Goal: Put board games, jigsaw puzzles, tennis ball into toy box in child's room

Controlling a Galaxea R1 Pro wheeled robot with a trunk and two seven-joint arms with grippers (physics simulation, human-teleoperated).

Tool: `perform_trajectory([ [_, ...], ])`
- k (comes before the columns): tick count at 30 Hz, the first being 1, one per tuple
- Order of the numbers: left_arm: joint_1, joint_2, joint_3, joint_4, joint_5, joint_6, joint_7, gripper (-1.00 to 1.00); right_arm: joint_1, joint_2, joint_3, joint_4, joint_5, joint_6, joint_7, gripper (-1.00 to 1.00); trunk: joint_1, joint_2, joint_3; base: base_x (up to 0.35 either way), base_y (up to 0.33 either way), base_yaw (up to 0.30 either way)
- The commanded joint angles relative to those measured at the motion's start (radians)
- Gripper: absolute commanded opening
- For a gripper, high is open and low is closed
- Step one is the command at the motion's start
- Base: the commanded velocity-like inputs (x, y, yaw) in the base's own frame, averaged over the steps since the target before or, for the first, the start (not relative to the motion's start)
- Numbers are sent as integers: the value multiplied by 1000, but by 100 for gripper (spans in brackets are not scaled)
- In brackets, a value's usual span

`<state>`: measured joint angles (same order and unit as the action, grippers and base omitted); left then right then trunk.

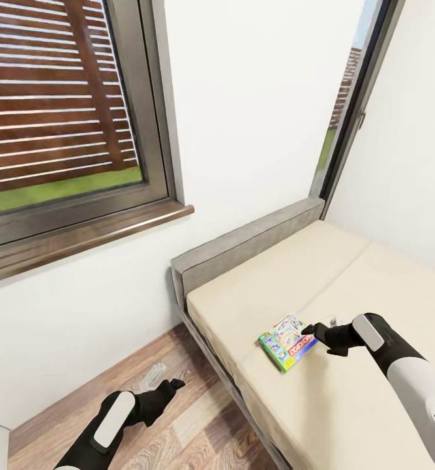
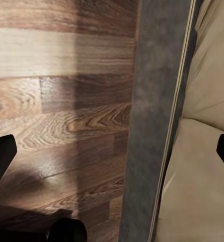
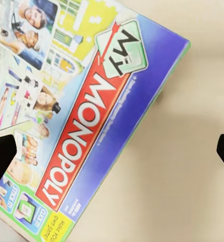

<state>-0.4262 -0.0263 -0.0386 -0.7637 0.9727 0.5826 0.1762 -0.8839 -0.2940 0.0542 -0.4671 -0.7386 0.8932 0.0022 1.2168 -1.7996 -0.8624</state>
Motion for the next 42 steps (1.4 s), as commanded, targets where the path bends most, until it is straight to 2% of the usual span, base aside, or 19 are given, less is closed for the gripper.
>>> perform_trajectory([
  [1, 0, 0, -1, -2, 11, 2, 9, 100, -1, -1, 6, -1, -2, 2, 0, 100, 0, 0, -2, 0, 0, 0],
  [32, 0, 1, -1, -2, 13, 2, 9, 100, 0, -1, 3, -1, -2, 0, 1, 100, 0, 0, -6, 0, 0, 0],
  [42, -1, 4, 4, -24, 24, 14, -14, 100, 0, -1, 4, -1, -2, -5, 2, 100, 0, 0, -6, 0, 0, 0],
])
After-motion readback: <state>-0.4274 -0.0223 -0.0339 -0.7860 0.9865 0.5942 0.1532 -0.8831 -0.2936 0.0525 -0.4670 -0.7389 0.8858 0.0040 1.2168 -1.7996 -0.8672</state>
